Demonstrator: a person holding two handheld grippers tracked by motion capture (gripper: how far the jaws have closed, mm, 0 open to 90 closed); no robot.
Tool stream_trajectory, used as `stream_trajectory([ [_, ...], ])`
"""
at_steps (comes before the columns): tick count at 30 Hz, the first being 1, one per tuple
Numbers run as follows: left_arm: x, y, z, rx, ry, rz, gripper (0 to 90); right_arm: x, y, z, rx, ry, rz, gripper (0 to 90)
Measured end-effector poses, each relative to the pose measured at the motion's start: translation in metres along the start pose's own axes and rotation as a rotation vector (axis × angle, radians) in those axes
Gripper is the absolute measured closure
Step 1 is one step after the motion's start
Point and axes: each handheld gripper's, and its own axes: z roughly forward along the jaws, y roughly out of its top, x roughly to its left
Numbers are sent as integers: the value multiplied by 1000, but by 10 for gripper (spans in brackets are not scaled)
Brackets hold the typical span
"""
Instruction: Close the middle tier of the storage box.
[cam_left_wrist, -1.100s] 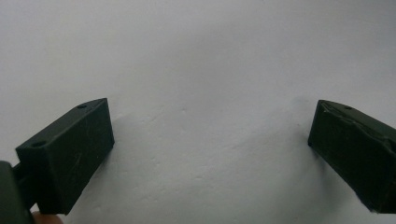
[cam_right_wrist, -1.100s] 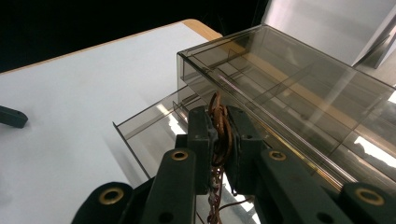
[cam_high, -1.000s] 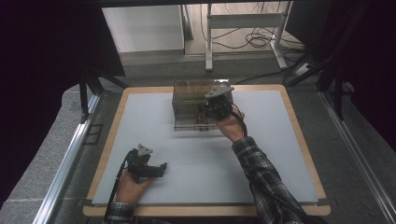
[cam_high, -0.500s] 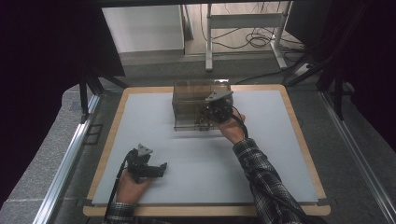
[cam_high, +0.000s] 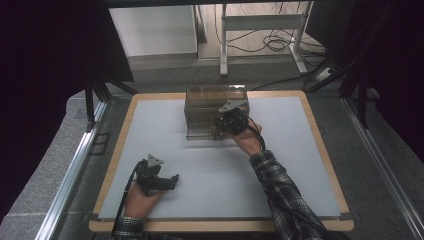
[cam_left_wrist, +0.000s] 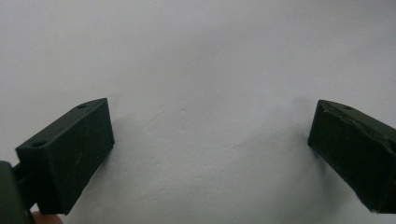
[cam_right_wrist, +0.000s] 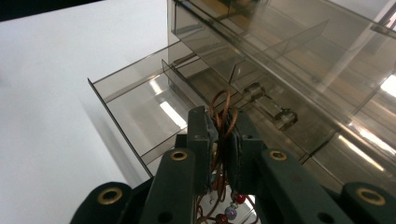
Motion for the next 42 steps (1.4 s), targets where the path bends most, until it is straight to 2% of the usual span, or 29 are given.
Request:
stream_trajectory([
  [16, 0, 0, 0, 0, 0, 0, 7, 2, -12, 19, 59, 26, 8, 786],
  [19, 0, 0, 0, 0, 0, 0, 7, 3, -12, 20, 63, 30, 6, 704],
  [24, 0, 0, 0, 0, 0, 0, 7, 4, -9, 16, 55, 27, 6, 626],
  [29, 0, 0, 0, -1, -1, -2, 7, 3, -7, 12, 47, 26, 4, 610],
  [32, 0, 0, 0, -1, -1, -1, 8, 2, -6, 9, 43, 13, 2, 637],
  [37, 0, 0, 0, -1, -1, -2, 7, -3, -6, 3, 35, -10, 13, 765],
  [40, 0, 0, 0, -2, -1, -2, 7, -5, -7, 3, 48, -21, 11, 840],
  [42, 0, 0, 0, 0, 0, -1, 7, -5, -9, 4, 58, -30, 7, 859],
])
